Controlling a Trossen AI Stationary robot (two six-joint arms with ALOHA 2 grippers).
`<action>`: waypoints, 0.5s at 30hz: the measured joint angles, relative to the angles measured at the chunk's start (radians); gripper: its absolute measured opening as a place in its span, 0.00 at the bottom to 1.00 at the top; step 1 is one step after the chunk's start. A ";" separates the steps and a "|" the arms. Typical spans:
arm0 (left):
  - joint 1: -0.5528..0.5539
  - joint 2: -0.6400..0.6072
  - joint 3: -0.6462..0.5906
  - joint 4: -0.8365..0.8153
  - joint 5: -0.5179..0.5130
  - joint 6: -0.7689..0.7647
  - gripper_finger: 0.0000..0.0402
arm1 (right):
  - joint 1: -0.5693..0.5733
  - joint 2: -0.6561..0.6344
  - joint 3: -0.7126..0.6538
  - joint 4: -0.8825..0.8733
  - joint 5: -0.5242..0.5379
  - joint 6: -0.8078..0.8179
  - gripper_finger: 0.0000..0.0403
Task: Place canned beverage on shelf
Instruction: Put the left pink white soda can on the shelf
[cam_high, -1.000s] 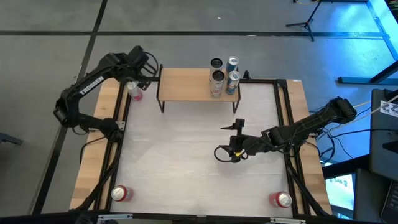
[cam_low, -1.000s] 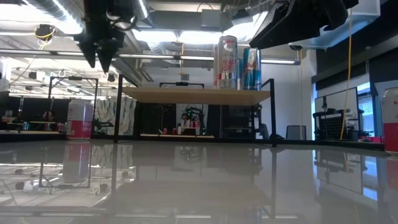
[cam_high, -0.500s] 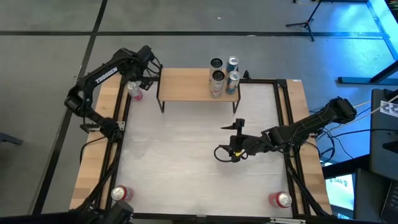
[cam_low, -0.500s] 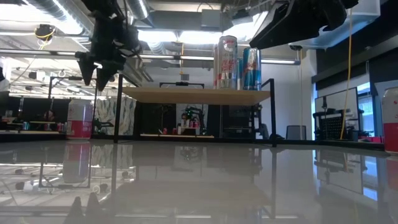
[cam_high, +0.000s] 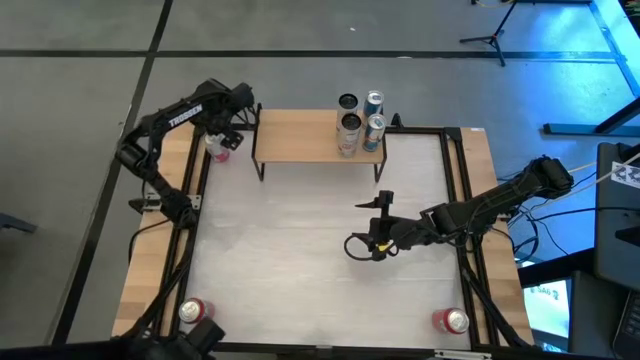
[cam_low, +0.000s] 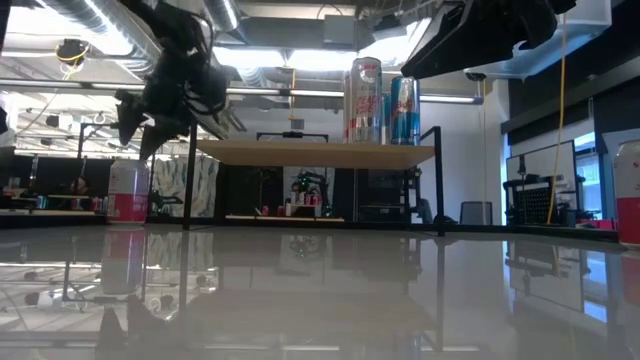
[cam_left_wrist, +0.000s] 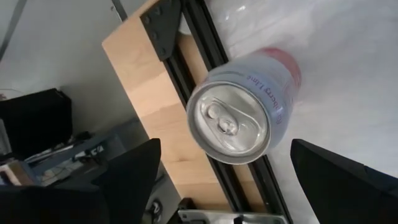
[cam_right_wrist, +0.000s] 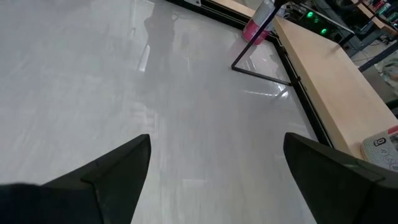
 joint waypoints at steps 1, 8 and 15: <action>0.000 0.007 -0.006 0.001 0.000 0.000 0.87 | 0.000 0.000 0.000 0.000 0.000 0.000 0.90; 0.000 0.027 -0.052 0.047 -0.002 -0.008 0.87 | 0.000 0.000 0.000 0.001 0.000 0.000 0.90; -0.002 0.027 -0.066 0.089 -0.036 -0.053 0.87 | 0.000 0.000 0.000 0.019 0.000 -0.002 0.90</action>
